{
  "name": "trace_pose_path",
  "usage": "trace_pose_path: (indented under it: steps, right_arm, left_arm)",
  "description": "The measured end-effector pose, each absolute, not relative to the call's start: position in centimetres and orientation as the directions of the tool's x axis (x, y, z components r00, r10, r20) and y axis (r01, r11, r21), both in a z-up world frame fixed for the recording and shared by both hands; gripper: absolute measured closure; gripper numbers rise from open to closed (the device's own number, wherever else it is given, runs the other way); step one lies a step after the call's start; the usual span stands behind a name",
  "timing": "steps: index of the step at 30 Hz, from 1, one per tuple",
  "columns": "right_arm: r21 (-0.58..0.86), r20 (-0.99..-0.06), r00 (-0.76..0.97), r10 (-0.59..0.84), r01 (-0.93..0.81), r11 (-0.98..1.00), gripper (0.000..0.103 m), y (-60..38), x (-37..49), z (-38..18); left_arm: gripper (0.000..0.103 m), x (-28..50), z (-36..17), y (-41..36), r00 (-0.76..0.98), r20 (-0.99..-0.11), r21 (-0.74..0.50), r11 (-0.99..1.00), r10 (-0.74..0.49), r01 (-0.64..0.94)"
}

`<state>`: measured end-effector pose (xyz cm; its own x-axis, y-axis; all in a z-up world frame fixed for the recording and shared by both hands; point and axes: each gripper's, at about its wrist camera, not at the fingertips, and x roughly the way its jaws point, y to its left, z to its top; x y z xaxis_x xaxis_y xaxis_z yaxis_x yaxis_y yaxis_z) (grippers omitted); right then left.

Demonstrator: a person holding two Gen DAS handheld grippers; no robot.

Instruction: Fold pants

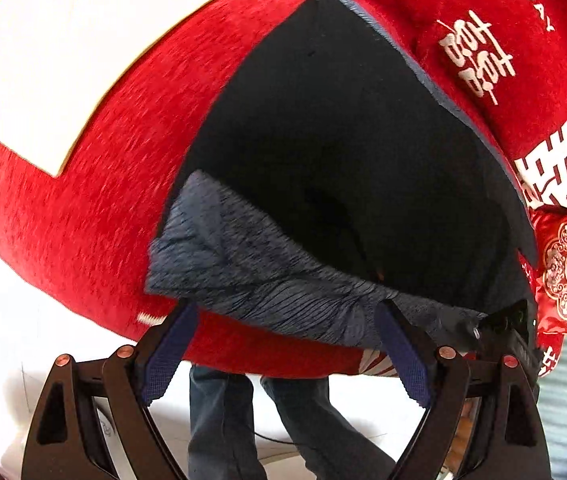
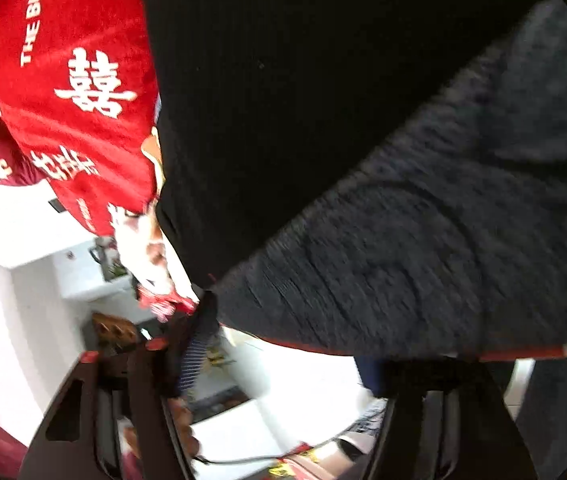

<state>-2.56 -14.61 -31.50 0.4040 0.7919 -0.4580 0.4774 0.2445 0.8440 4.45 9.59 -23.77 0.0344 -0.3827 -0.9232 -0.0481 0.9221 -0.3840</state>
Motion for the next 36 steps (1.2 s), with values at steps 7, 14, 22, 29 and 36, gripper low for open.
trace_pose_path:
  steps: [7, 14, 22, 29, 36]
  right_arm:
    - [0.906, -0.352, 0.46, 0.815, 0.387, 0.174, 0.087, -15.4, -1.5, -27.2]
    - [0.913, -0.351, 0.408, 0.843, 0.351, 0.21, 0.083, -15.8, -1.3, -26.0]
    - [0.841, -0.491, 0.461, 0.739, 0.472, 0.265, 0.061, -20.9, -6.9, -29.4]
    - [0.852, -0.46, 0.601, 0.654, 0.505, 0.136, 0.061, -24.6, -11.1, -30.0]
    - [0.847, -0.404, 0.701, 0.587, 0.53, -0.05, 0.095, -24.8, -11.3, -29.7]
  left_arm:
    - [0.012, 3.4, -25.2, 10.8, 0.0, -0.843, -0.521, 0.818, -0.537, -0.246]
    - [0.04, 6.5, -25.6, 7.3, 0.063, -0.8, -0.593, 0.772, -0.596, -0.229]
    - [0.043, 6.8, -25.5, 6.1, 0.009, -0.807, -0.587, 0.8, -0.591, -0.123]
    - [0.043, 7.3, -26.4, 5.1, -0.064, -0.835, -0.543, 0.838, -0.546, -0.054]
    - [0.066, 7.9, -25.2, 5.1, -0.075, -0.844, -0.53, 0.847, -0.531, -0.028]
